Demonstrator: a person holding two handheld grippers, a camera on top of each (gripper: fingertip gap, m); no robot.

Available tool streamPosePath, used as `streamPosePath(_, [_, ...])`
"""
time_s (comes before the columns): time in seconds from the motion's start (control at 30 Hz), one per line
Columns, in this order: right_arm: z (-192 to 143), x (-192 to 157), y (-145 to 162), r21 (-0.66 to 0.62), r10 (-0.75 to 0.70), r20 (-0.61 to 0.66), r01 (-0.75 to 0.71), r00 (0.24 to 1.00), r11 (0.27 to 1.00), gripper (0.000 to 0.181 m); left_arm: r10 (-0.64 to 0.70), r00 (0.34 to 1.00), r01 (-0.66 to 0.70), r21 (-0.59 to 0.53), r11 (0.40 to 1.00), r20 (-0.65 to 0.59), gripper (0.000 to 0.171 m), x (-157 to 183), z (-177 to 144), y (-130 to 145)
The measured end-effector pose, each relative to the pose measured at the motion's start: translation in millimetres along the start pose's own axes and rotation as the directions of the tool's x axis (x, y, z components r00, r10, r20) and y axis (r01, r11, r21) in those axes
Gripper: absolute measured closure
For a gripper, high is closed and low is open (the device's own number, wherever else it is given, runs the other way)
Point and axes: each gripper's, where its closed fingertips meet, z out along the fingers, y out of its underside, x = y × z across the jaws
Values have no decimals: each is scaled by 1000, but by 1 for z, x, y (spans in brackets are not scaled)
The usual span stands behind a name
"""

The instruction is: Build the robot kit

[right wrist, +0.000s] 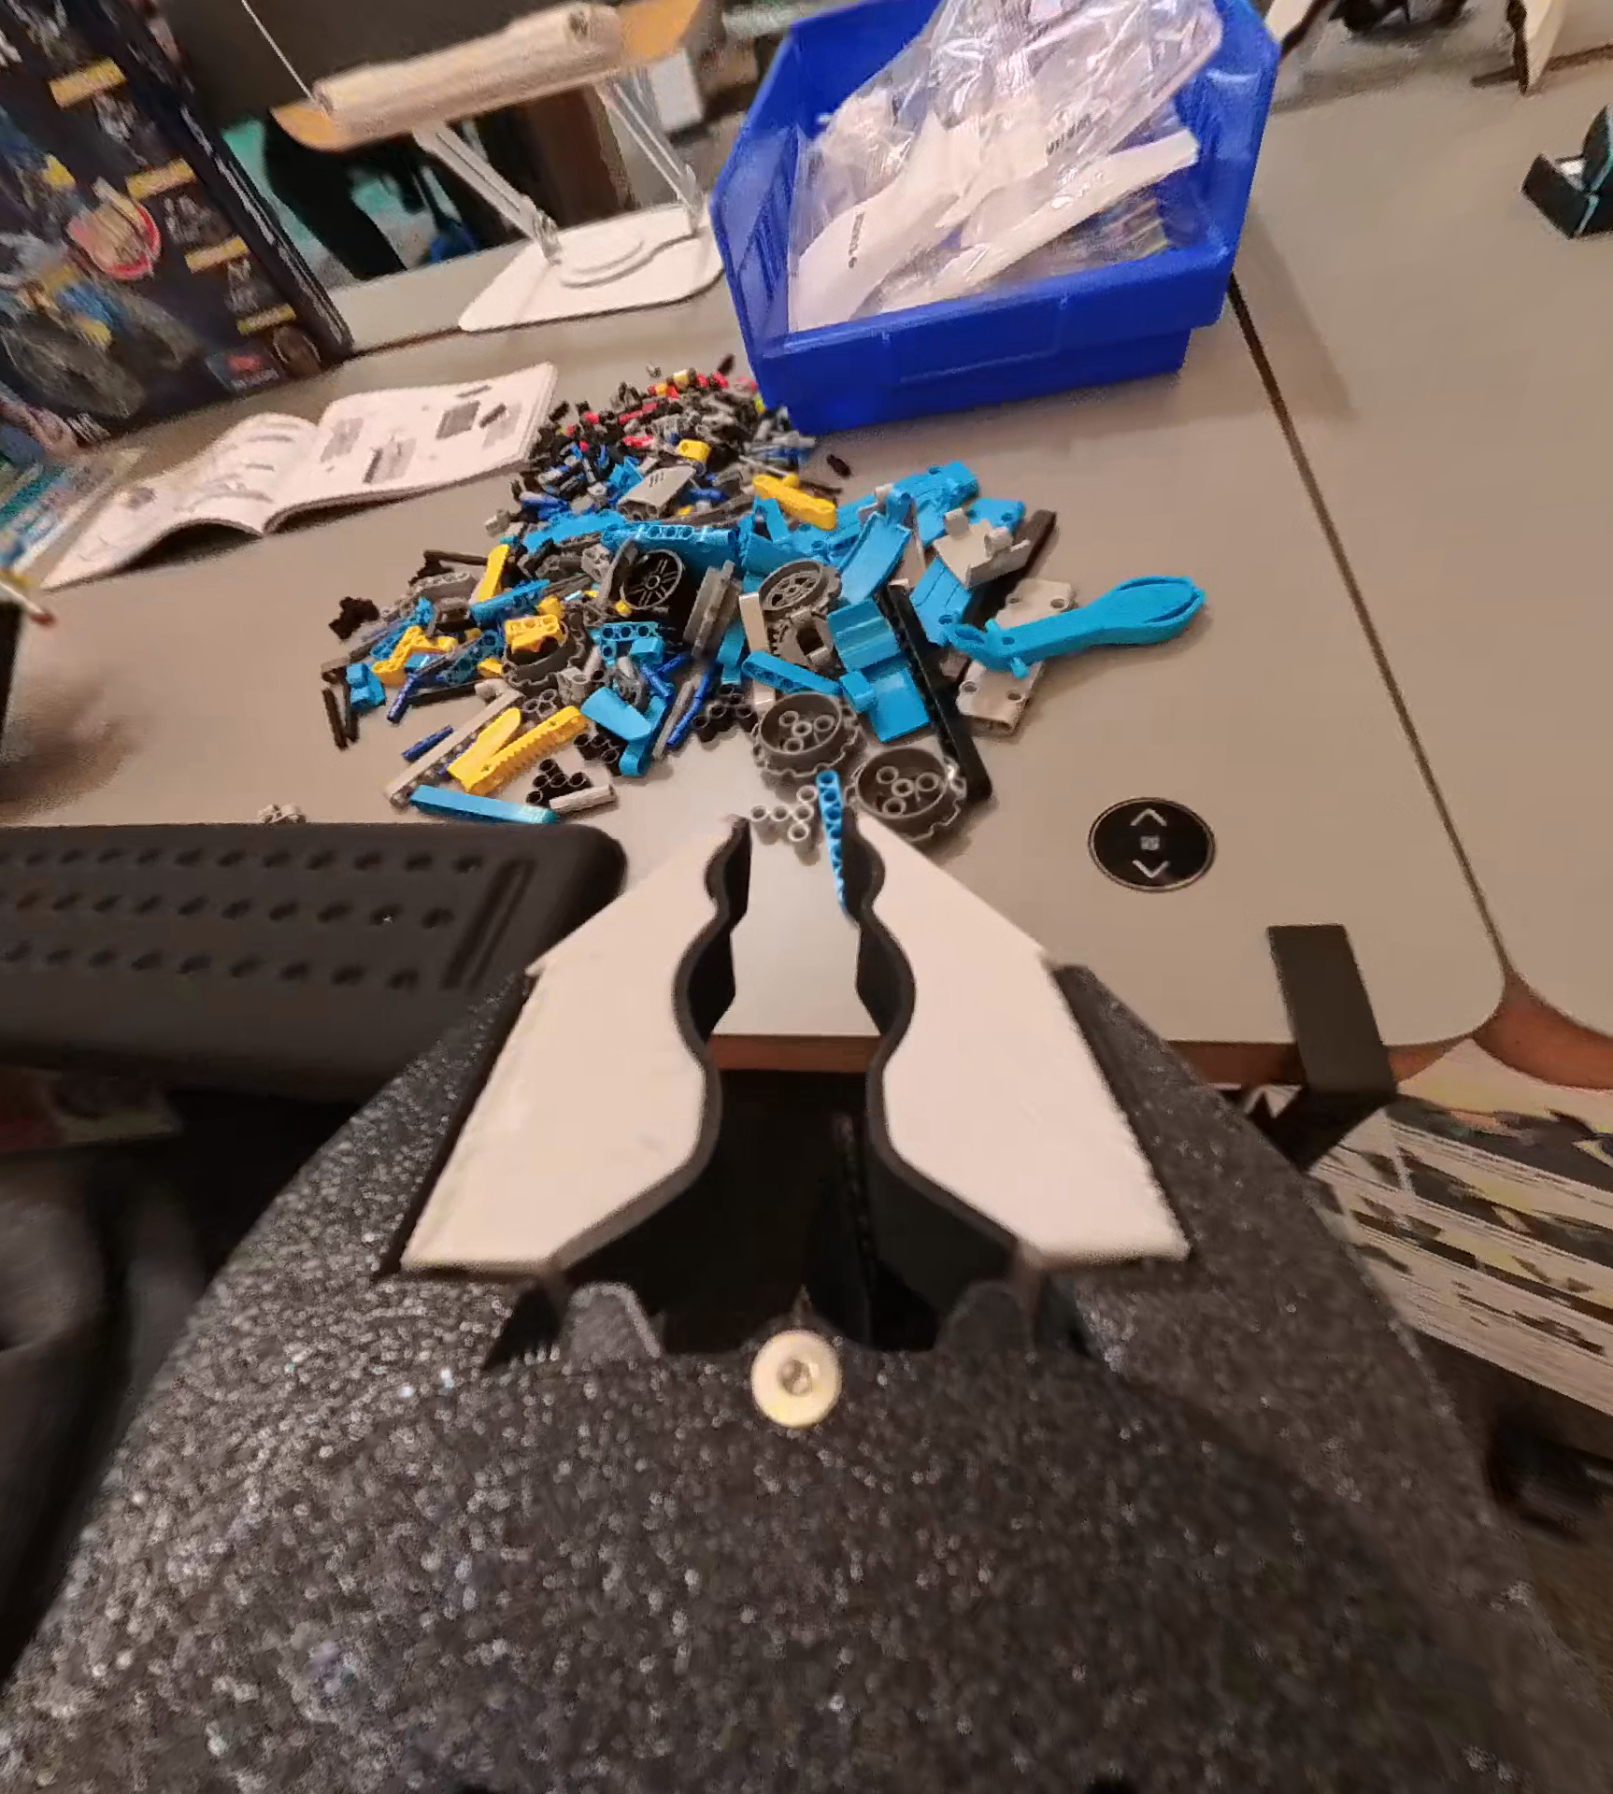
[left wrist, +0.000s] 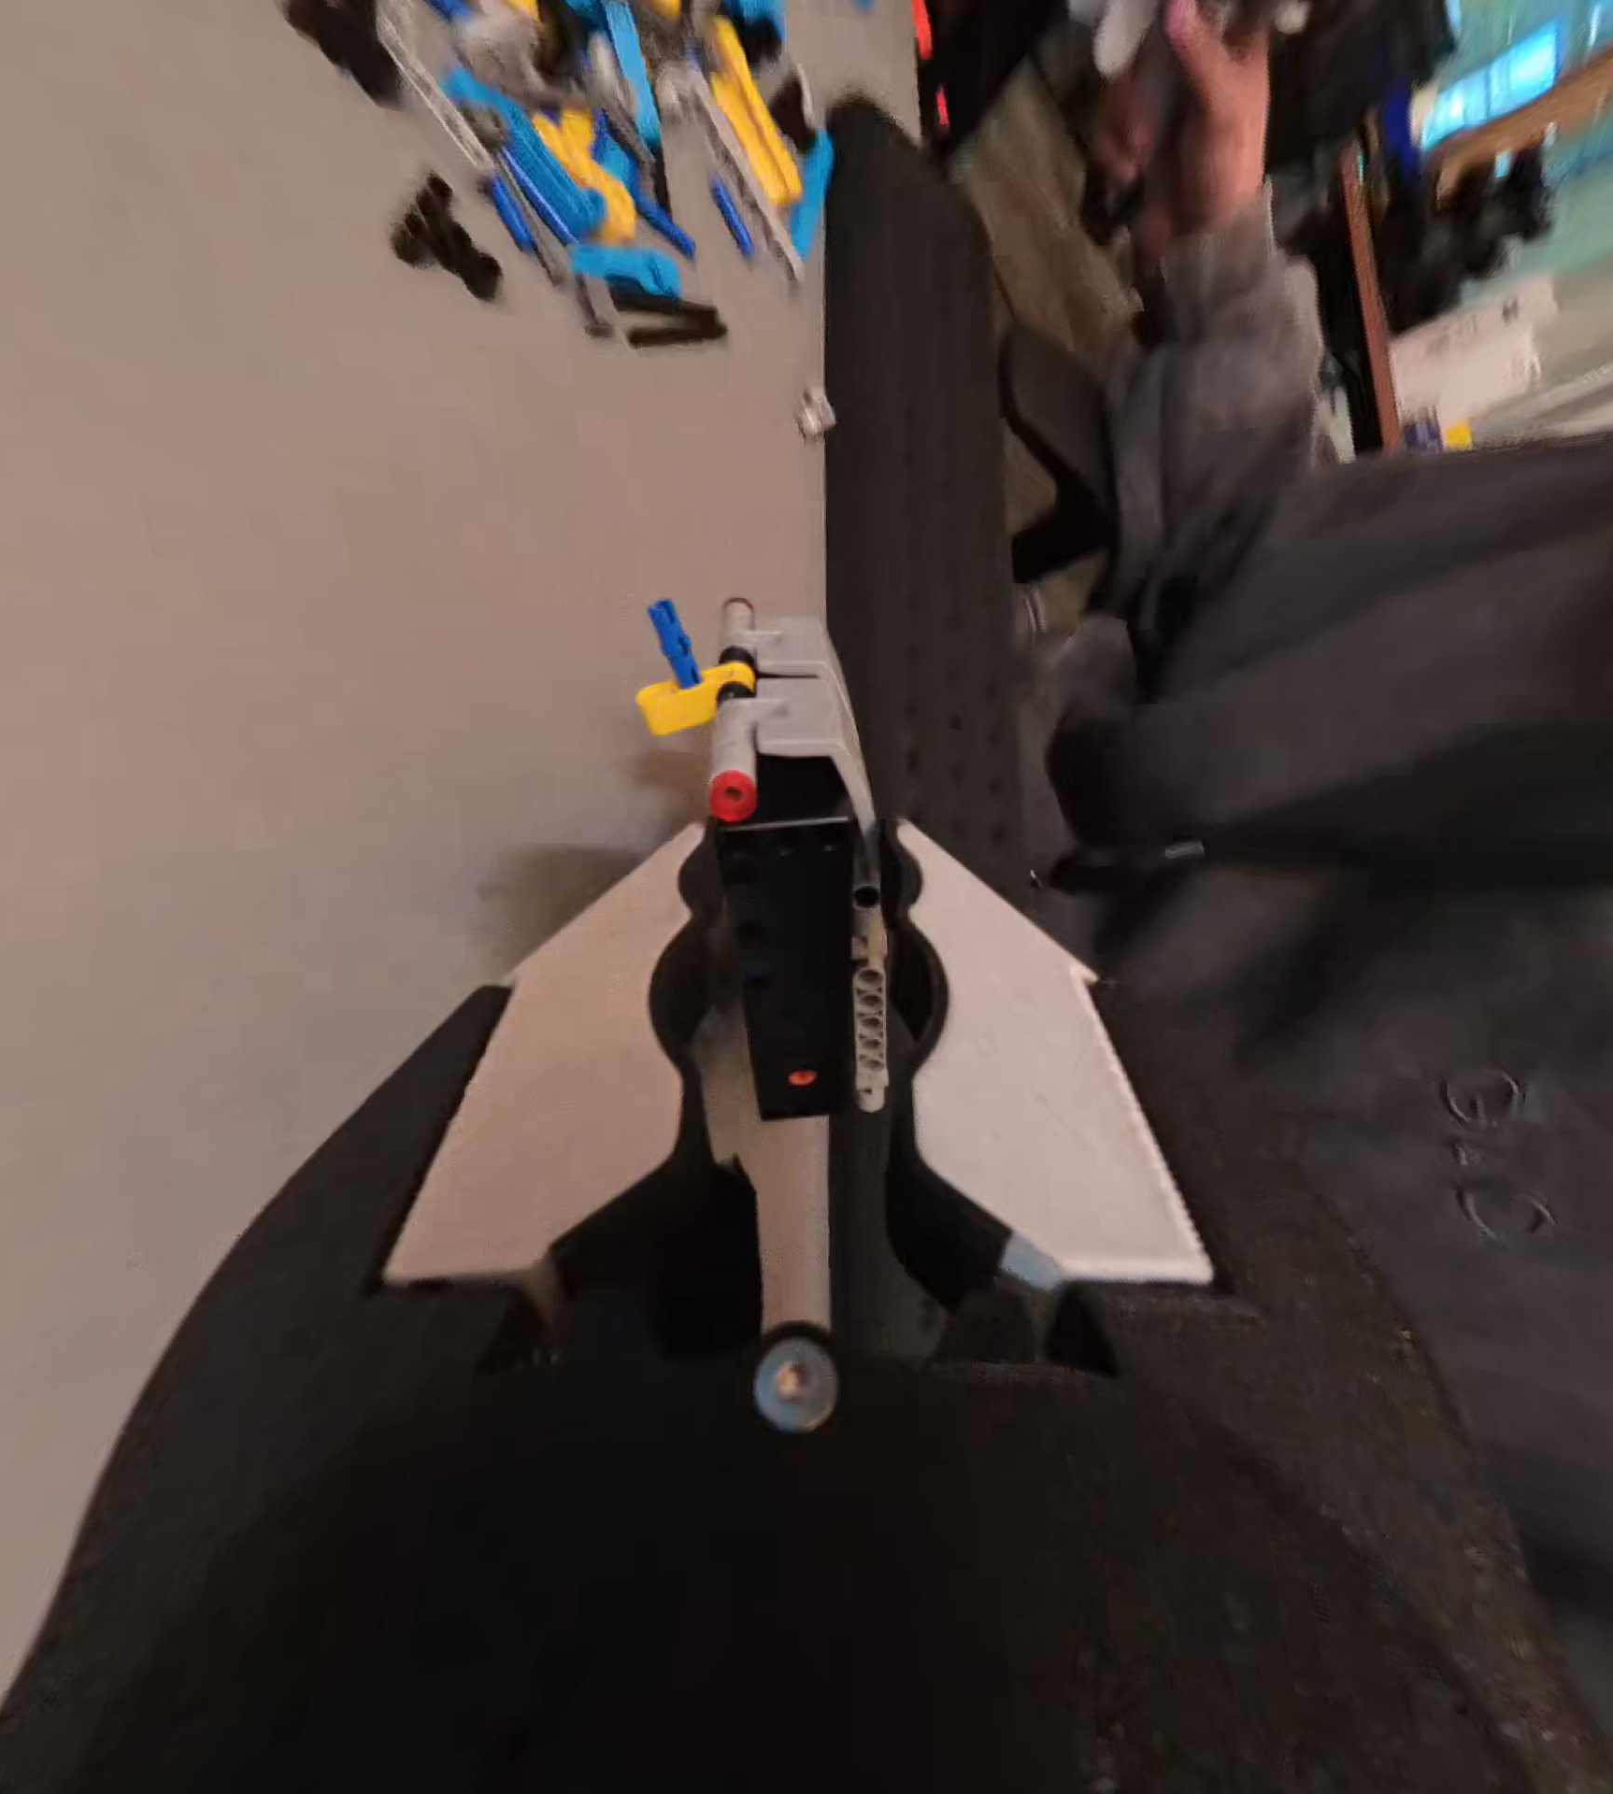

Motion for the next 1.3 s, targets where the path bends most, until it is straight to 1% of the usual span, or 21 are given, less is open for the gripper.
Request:
streamPosePath(0.07, [2,3,8,40,19,6,-19,1000,999,164,7,1000,-11,-136,991,-31,141,-1,8,-4])
streamPosePath(0.13, [2,4,16,55,39,13,-40,999,998,164,36,998,-49,-259,965,-51,141,-1,17,-9])
streamPosePath(0.2, [1,3,17,76,64,40,-67,997,995,165,79,991,-115,-384,916,-108,141,2,28,-11])
streamPosePath(0.27, [2,3,10,107,106,68,-113,992,988,165,124,975,-197,-469,861,-183,140,4,40,-13])
streamPosePath(0.33, [3,-3,5,125,132,119,-147,984,981,165,121,959,-245,-537,807,-257,140,6,52,-13])
streamPosePath(0.37, [4,-5,6,114,124,129,-139,984,984,165,104,957,-245,-566,787,-270,139,5,57,-13])
streamPosePath(0.43, [4,-1,15,71,69,74,-74,995,995,165,92,960,-241,-606,758,-266,137,-2,67,-13])
streamPosePath(0.53, [4,10,31,-22,-72,-56,70,996,997,164,91,963,-238,-637,734,-255,133,-12,76,-12])
streamPosePath(0.6, [4,14,40,-80,-164,-117,155,980,985,164,95,971,-217,-644,733,-220,126,-19,80,-12])
streamPosePath(0.63, [4,11,41,-87,-189,-121,180,974,980,164,106,976,-206,-648,733,-191,126,-24,81,-13])
streamPosePath(0.67, [6,5,39,-72,-186,-98,179,978,981,164,132,980,-199,-651,733,-151,122,-30,81,-14])
streamPosePath(0.7, [11,-6,35,-55,-157,-45,155,987,986,164,147,981,-195,-651,734,-128,120,-32,80,-15])
streamPosePath(0.73, [18,-20,31,-54,-138,36,140,990,989,164,181,978,-203,-646,736,-101,119,-34,79,-17])
streamPosePath(0.77, [27,-32,28,-78,-152,106,161,983,984,161,221,973,-215,-637,740,-70,118,-35,79,-21])
streamPosePath(0.83, [49,-41,20,-119,-260,151,279,954,953,161,290,957,-233,-616,752,-8,118,-34,76,-28])
streamPosePath(0.9, [75,-53,14,-160,-339,238,381,910,911,164,361,930,-259,-578,774,67,118,-30,72,-35])
streamPosePath(1.0, [118,-55,14,-272,-336,343,435,877,858,163,428,882,-302,-462,834,196,119,-19,70,-45])
streamPosePath(1.03, [130,-55,13,-278,-337,364,447,868,850,164,430,874,-311,-419,853,227,120,-12,71,-44])
streamPosePath(1.1, [147,-52,14,-306,-350,385,476,854,825,165,427,867,-323,-360,875,258,122,2,71,-34])
streamPosePath(1.17, [153,-52,19,-326,-351,425,502,835,801,168,421,864,-330,-321,888,275,125,13,72,-21])
streamPosePath(1.3, [162,-41,22,-355,-371,404,517,836,779,167,361,890,-293,-258,921,279,125,21,73,-5])
